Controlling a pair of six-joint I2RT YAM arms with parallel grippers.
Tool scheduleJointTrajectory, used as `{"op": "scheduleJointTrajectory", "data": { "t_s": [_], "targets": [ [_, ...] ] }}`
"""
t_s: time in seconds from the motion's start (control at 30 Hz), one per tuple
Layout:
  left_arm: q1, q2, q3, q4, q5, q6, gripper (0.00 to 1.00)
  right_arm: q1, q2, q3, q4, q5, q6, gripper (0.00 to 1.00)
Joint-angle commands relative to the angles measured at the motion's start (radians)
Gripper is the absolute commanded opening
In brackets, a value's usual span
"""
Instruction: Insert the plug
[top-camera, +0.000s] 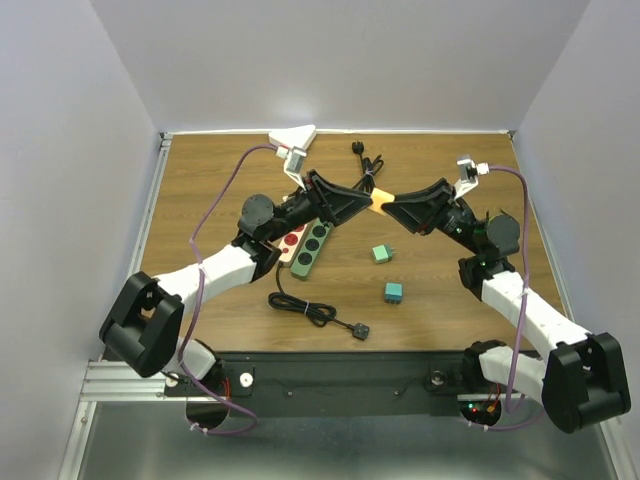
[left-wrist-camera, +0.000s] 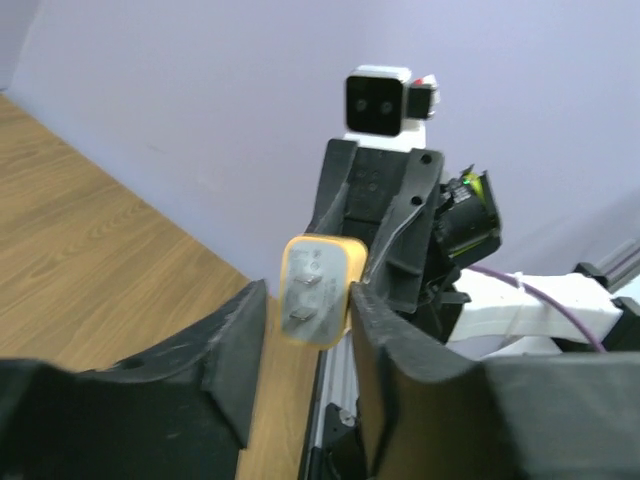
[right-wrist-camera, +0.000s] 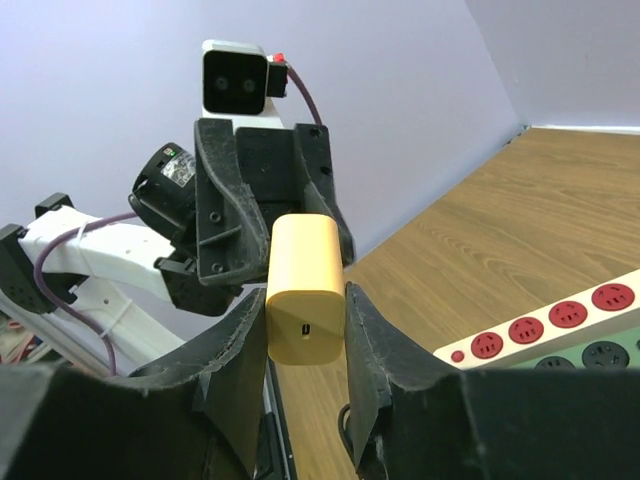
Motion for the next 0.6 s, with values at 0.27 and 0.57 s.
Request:
{"op": "scheduleJointTrajectory", "data": {
  "t_s": [0.27, 0.57],
  "targets": [
    [0.092, -0.288, -0.217, -0.538, -0.348, 0.370, 0.61, 0.006, -0.003, 0.179, -0.436, 0.129, -0.217, 0.01],
    [0.080, -0.317, -0.353, -0.737, -0.471, 0.379, 0.59, 0.004, 0.086, 0.270, -0.658, 0.185, -0.300, 0.00]
  ]
}}
